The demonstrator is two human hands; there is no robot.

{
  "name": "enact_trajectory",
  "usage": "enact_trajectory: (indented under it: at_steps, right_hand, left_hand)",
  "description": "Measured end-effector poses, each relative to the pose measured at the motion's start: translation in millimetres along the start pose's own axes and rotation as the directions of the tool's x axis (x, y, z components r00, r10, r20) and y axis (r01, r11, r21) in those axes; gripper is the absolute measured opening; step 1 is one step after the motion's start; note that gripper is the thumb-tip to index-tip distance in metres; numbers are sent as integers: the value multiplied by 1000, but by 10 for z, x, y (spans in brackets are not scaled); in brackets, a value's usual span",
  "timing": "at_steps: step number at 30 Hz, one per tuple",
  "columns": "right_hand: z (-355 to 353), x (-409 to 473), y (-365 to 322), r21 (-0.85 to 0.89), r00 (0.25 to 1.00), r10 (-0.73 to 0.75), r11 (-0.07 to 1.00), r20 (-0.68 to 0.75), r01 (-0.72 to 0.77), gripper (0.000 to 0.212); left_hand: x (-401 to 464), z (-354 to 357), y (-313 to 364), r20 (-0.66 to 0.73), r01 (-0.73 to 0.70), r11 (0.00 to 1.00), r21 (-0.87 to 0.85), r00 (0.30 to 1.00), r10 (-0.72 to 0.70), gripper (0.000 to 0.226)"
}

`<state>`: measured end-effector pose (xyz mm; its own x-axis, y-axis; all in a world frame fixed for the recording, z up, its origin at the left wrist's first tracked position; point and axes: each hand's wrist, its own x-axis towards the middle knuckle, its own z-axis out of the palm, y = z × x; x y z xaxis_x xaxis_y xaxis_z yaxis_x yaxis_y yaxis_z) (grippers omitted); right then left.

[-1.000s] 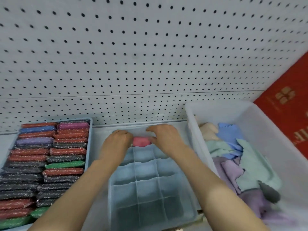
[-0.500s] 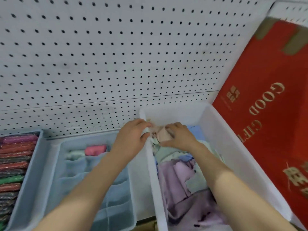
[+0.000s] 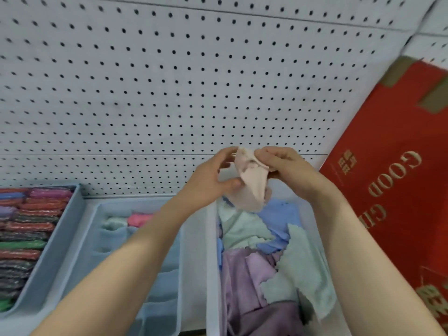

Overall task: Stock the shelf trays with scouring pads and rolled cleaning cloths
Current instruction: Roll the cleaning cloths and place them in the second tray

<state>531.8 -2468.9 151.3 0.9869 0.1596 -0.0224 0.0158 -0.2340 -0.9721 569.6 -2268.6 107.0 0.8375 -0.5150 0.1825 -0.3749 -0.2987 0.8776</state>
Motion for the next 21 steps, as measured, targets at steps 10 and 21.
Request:
enact_trajectory:
  at_steps: [10,21]
  right_hand:
    - [-32,-213,-270,114,976,96,991,-193,-75,18]
    - [173,-334,-435,84,961,-29,995,-275,54,43]
  left_hand:
    - [-4,-256,349,10,125,842,-524,990,-141,16]
    - [-276,-434,442,-13,249,709,-660,940,-342,32]
